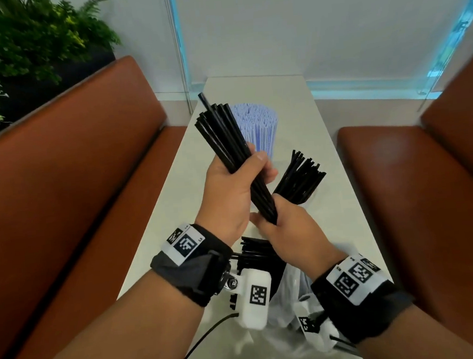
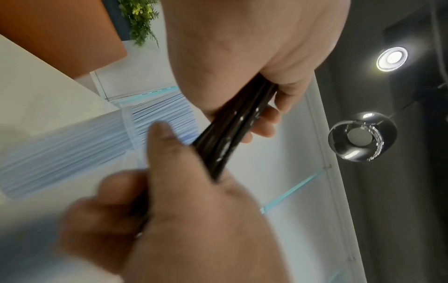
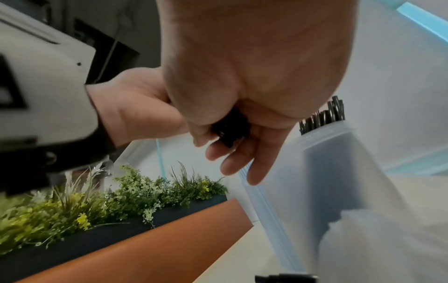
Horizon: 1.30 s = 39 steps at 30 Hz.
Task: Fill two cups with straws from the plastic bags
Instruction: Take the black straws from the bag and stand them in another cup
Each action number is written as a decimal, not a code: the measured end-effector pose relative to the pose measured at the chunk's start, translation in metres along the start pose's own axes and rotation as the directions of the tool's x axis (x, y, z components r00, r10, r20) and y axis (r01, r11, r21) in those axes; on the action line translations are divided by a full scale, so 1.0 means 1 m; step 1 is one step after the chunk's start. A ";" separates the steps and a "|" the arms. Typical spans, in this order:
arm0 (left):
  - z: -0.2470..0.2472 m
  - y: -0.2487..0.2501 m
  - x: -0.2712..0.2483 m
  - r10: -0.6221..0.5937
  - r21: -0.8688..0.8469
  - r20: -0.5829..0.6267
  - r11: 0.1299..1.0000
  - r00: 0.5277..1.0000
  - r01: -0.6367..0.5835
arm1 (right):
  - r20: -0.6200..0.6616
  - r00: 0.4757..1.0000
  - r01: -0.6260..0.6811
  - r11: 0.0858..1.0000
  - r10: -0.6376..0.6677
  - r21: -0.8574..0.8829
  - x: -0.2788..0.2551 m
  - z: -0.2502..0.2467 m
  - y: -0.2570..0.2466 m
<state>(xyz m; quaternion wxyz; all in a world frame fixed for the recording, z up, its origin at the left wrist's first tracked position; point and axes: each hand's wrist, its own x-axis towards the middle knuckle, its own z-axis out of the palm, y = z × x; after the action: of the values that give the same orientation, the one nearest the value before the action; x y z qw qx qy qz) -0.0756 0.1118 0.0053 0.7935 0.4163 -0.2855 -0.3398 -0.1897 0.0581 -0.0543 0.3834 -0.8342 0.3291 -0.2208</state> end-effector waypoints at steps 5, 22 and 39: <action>0.008 0.013 0.007 0.065 0.039 0.062 0.997 0.996 -0.068 | -0.022 0.999 -0.036 0.989 0.033 -0.141 0.005 0.004 0.006; -0.005 -0.071 0.085 0.007 0.766 0.072 0.640 0.997 -0.060 | 0.065 0.998 0.023 0.797 0.021 -0.604 0.043 -0.001 0.073; -0.056 -0.051 0.029 0.055 0.853 0.204 0.480 0.977 -0.205 | 0.100 0.995 0.039 0.794 0.027 -0.606 0.039 -0.008 0.063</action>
<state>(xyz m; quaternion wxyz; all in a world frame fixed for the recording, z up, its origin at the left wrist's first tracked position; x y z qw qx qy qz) -0.0320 0.0944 -0.0608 0.4745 0.7101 -0.5066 -0.1180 -0.1913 -0.0044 -0.0943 0.1114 -0.9244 0.3596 -0.0612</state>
